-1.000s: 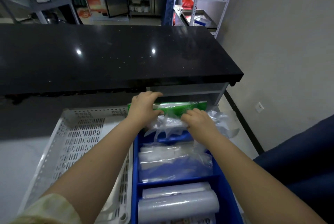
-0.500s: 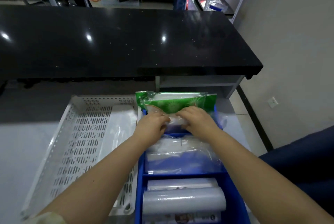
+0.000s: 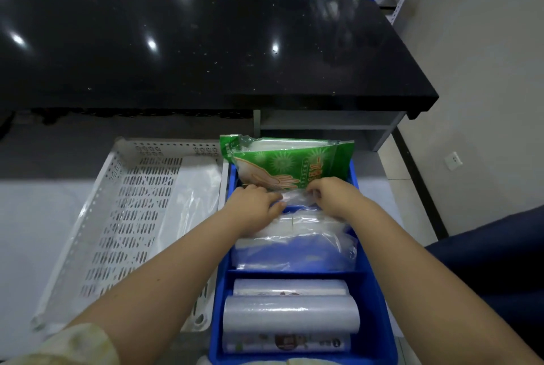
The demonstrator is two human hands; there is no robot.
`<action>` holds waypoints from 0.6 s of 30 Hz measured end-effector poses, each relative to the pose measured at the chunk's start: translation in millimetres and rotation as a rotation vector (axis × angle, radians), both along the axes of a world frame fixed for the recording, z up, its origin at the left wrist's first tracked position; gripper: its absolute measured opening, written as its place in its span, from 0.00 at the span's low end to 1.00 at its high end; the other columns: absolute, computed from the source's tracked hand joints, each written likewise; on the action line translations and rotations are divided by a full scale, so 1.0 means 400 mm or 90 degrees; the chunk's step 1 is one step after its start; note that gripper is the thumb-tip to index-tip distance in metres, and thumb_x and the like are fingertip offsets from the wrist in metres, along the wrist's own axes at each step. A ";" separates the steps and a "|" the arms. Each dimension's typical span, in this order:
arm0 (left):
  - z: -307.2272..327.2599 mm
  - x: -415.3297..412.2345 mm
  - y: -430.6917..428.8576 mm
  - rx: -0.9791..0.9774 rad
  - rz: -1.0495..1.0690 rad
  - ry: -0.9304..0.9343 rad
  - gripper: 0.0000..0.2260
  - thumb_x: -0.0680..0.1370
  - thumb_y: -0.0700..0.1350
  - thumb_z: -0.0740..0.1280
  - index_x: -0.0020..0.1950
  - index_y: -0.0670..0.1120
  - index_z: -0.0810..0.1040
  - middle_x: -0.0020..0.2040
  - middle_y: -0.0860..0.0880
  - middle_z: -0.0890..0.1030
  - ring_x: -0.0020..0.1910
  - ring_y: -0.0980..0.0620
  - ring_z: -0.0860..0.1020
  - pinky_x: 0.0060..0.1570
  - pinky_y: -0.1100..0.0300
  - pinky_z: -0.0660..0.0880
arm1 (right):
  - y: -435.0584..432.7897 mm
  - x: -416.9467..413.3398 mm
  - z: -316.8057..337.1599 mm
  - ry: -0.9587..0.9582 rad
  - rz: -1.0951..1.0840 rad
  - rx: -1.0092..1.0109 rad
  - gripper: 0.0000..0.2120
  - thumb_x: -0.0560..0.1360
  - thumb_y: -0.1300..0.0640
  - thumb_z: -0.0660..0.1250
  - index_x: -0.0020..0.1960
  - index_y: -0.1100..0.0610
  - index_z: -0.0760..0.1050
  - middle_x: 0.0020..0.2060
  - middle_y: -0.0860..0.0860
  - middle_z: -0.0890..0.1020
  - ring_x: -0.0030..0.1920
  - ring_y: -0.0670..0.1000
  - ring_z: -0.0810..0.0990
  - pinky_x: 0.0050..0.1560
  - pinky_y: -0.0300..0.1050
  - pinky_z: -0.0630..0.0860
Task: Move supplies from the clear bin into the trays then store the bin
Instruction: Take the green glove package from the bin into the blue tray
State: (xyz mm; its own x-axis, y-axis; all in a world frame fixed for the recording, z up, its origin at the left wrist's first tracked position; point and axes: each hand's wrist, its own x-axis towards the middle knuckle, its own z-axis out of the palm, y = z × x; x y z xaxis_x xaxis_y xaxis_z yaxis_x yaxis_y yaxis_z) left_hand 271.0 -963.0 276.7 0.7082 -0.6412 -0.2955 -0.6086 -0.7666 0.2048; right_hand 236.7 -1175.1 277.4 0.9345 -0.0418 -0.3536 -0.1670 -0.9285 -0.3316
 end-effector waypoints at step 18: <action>0.221 -0.156 0.463 -0.176 0.464 -0.319 0.16 0.74 0.49 0.67 0.62 0.49 0.78 0.58 0.48 0.80 0.58 0.44 0.75 0.56 0.48 0.70 | 0.517 0.045 0.259 -0.376 0.444 0.047 0.18 0.73 0.54 0.70 0.62 0.53 0.76 0.56 0.53 0.80 0.58 0.58 0.73 0.58 0.54 0.70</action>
